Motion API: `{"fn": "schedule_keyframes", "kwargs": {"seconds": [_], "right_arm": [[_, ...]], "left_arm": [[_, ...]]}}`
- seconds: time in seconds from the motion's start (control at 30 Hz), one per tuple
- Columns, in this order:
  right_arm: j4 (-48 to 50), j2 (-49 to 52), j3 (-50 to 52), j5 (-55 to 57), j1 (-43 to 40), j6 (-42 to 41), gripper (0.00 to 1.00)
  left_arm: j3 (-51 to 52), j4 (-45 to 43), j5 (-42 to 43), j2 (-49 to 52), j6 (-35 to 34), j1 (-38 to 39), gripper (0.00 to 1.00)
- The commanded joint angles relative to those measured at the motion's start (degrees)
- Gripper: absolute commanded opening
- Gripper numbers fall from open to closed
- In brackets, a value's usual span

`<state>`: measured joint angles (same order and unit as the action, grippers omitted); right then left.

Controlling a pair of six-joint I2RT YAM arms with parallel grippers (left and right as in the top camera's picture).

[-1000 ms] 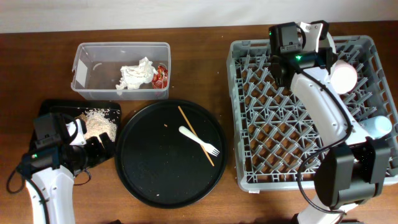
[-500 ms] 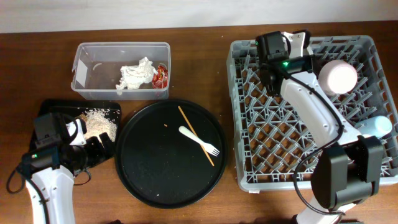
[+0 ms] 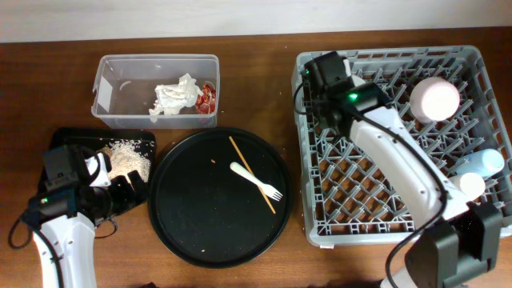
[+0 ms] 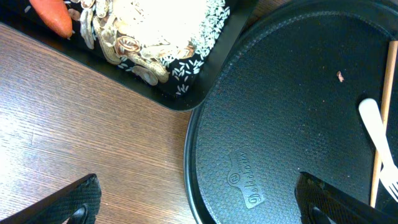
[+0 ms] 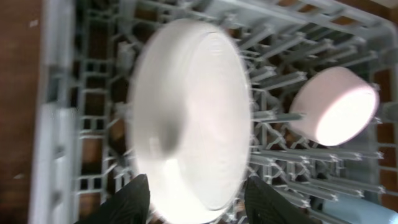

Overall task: Sort waste into correct bins and load items into the dishwasher rack
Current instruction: 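Lift the grey plate into the rack and stand it upright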

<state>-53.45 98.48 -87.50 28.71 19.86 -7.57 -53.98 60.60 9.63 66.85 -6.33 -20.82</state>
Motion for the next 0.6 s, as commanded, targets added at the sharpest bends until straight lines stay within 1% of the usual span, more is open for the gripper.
{"fn": "schedule_keyframes", "kwargs": {"seconds": [0.0, 0.03, 0.1, 0.13, 0.2, 0.27, 0.43, 0.5, 0.53, 0.57], "right_arm": [[-0.20, -0.74, 0.07, 1.09, -5.75, -2.34, 0.52], [-1.90, -0.74, 0.07, -2.36, -6.01, -1.62, 0.41], [-3.19, -0.83, 0.07, -6.10, -4.28, -0.17, 0.13], [-3.15, -0.92, 0.07, -6.23, -0.87, -0.22, 0.06], [-2.10, -0.92, 0.07, -6.25, 4.33, -0.17, 0.04], [-1.86, 0.24, 0.09, -6.27, 7.48, -0.20, 0.04], [0.81, 7.72, 0.09, -5.73, 6.36, 1.79, 0.04], [3.02, 7.98, 0.09, -0.96, 3.26, 1.75, 0.04], [2.89, 7.98, 0.07, 3.28, 0.66, 1.55, 0.04], [2.34, 7.98, 0.07, 4.66, -1.11, 1.53, 0.04]], "left_arm": [[0.07, 0.17, 0.63, -0.55, -0.52, -0.35, 0.99], [0.07, 0.15, 0.63, -0.55, -0.52, -0.33, 0.99], [0.07, 0.13, 0.61, -0.55, -0.52, -0.35, 0.99], [0.07, 0.13, 0.61, -0.55, -0.52, -0.35, 0.99], [0.07, 0.13, 0.61, -0.55, -0.52, -0.35, 0.99], [0.07, 0.13, 0.61, -0.55, -0.52, -0.35, 0.99], [0.07, 0.31, 0.63, -0.55, -0.52, -0.35, 0.99], [0.07, 0.59, 0.63, -0.55, -0.52, -0.35, 0.99], [0.07, 0.57, 0.63, -0.55, -0.52, -0.33, 0.99], [0.07, 0.57, 0.61, -0.55, -0.52, -0.35, 0.99]]}}
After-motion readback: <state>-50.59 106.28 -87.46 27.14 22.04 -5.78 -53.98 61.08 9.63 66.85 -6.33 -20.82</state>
